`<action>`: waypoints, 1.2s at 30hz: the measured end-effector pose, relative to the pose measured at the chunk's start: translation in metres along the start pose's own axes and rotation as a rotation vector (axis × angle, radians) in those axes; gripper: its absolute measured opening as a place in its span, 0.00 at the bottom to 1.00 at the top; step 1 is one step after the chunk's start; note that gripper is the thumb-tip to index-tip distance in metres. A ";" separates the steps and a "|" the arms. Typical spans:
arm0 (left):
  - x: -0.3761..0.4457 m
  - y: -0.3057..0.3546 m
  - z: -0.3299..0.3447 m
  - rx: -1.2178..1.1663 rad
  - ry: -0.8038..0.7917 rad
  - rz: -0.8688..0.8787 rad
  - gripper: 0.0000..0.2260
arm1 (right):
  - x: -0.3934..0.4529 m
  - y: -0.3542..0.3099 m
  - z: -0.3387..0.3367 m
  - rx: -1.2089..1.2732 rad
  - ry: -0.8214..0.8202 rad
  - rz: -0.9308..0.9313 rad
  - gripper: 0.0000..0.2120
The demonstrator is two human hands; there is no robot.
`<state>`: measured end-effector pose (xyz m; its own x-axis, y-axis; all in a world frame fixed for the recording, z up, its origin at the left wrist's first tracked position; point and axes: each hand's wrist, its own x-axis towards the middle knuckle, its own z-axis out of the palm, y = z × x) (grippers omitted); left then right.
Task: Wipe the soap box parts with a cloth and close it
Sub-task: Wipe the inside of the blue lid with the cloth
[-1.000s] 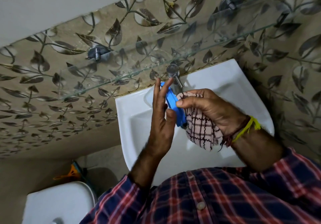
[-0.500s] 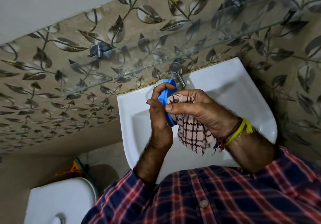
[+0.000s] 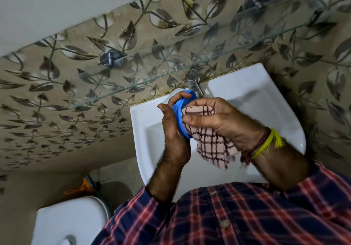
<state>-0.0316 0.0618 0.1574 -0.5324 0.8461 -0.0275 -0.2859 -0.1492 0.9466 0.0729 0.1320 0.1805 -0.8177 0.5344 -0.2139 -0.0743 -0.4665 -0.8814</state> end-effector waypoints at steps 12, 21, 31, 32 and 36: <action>0.000 0.002 -0.007 -0.076 0.008 -0.177 0.27 | 0.002 -0.007 -0.003 -0.390 -0.080 -0.053 0.09; 0.002 0.009 -0.008 -0.113 -0.014 -0.234 0.26 | 0.003 -0.005 -0.002 -0.524 -0.100 -0.096 0.08; 0.004 0.010 -0.012 0.136 -0.004 -0.382 0.46 | 0.004 0.010 0.001 -0.164 0.157 -0.109 0.08; 0.002 0.008 -0.013 0.200 -0.038 -0.346 0.45 | 0.005 0.008 -0.001 -0.081 0.164 -0.071 0.11; -0.008 -0.003 -0.012 0.425 -0.121 0.031 0.43 | 0.008 -0.004 -0.007 0.171 0.140 0.060 0.21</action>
<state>-0.0357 0.0495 0.1507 -0.4310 0.9022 0.0170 0.0957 0.0269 0.9950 0.0706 0.1430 0.1789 -0.7373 0.5892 -0.3306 -0.1330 -0.6064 -0.7840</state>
